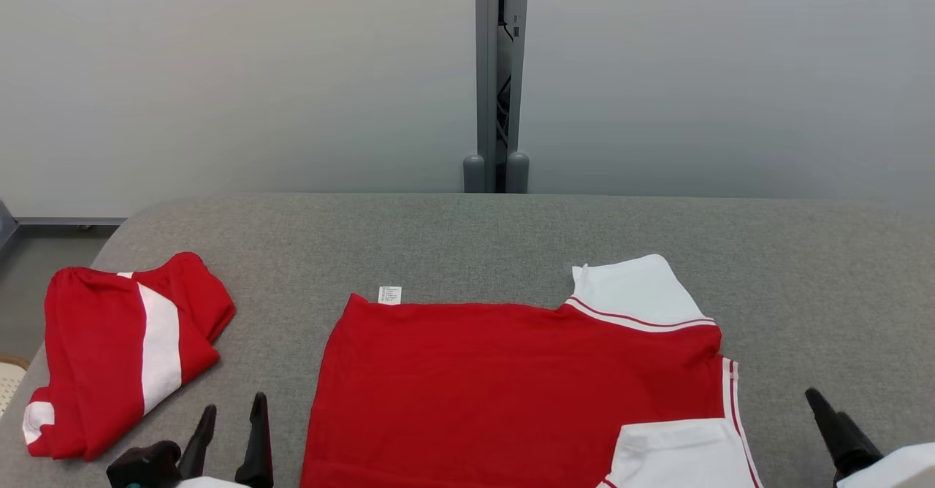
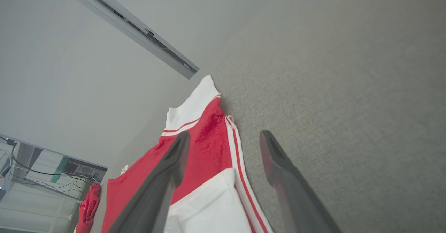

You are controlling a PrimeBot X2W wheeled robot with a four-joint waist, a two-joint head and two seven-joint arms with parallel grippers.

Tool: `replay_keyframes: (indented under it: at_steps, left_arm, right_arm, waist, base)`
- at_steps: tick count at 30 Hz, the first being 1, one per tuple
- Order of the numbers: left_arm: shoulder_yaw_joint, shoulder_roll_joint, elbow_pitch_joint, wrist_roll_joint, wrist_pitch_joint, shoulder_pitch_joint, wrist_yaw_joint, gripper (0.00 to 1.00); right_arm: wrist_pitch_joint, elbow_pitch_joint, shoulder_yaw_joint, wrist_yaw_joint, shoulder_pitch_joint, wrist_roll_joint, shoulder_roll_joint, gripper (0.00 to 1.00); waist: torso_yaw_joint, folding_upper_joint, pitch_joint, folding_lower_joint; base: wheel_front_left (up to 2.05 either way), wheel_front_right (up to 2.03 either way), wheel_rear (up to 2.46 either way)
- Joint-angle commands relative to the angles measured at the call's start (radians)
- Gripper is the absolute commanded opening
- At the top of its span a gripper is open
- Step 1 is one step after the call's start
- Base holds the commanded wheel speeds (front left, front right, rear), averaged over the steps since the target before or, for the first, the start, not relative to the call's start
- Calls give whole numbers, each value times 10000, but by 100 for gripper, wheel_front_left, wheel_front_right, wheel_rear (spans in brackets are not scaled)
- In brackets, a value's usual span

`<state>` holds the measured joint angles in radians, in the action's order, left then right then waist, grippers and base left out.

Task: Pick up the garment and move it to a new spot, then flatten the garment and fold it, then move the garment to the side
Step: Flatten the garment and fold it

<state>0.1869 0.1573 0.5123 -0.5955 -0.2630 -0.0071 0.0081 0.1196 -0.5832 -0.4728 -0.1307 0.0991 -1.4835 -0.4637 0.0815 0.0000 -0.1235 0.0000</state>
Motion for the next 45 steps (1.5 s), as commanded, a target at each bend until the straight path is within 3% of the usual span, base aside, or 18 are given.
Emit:
replay_keyframes:
  at_steps: [1, 5, 8, 13, 16, 19, 23, 29, 38, 45]
  left_arm:
    - [-361, -92, -491, 480, -8, 130, 121, 100]
    - [-1286, -448, -1855, 1926, -8, 209, 246, 100]
    - [-1640, -679, -2705, 2991, -9, 188, 134, 100]
    - [-1815, -930, -3510, 4423, -8, -3, 138, 100]
    - [-1907, -996, -3577, 4683, -8, 34, 446, 100]
    - [-1851, -1037, -3513, 4845, -8, 95, 613, 100]
    - [-1347, -1027, -3402, 4896, -8, 267, 965, 100]
    - [-890, -1038, -3030, 4543, -8, 423, 806, 100]
    - [-746, -1041, -2127, 4507, -9, 91, 340, 100]
    - [-273, -587, 879, 5274, -9, -1505, -370, 100]
  right_arm:
    - [519, 216, -5, 1, 168, 462, -168, 100]
    - [1363, 623, -62, 1, 618, 2354, -506, 100]
    - [1485, 1040, 650, 1, 1077, 4794, -564, 100]
    - [1453, 2426, 2708, 3, 550, 8826, 756, 100]
    - [1455, 3232, 3411, 3, 102, 10454, 1614, 100]
    - [1455, 3581, 3522, 3, -197, 11308, 2085, 100]
    - [1457, 3955, 3884, 3, -630, 12384, 2965, 100]
    - [1458, 3694, 4316, 3, -835, 12931, 3613, 100]
    - [1459, 3330, 4484, 3, -619, 12945, 3771, 100]
    - [1459, 3115, 4266, 3, -483, 12792, 3698, 100]
  waist:
    - [-35, 0, 18, 0]
    - [-114, 0, 102, 0]
    - [-216, 0, 229, 0]
    - [-288, 0, 418, 0]
    - [-310, 0, 455, 0]
    - [-345, 0, 451, 0]
    - [-409, 0, 446, 0]
    - [-456, 0, 461, 0]
    - [-613, 0, 606, 0]
    - [-884, 0, 986, 0]
  base:
    - [0, 0, 0]
    - [0, 0, 0]
    - [0, 0, 0]
    - [0, 0, 0]
    - [0, 0, 0]
    - [0, 0, 0]
    - [0, 0, 0]
    - [0, 0, 0]
    - [0, 0, 0]
    - [0, 0, 0]
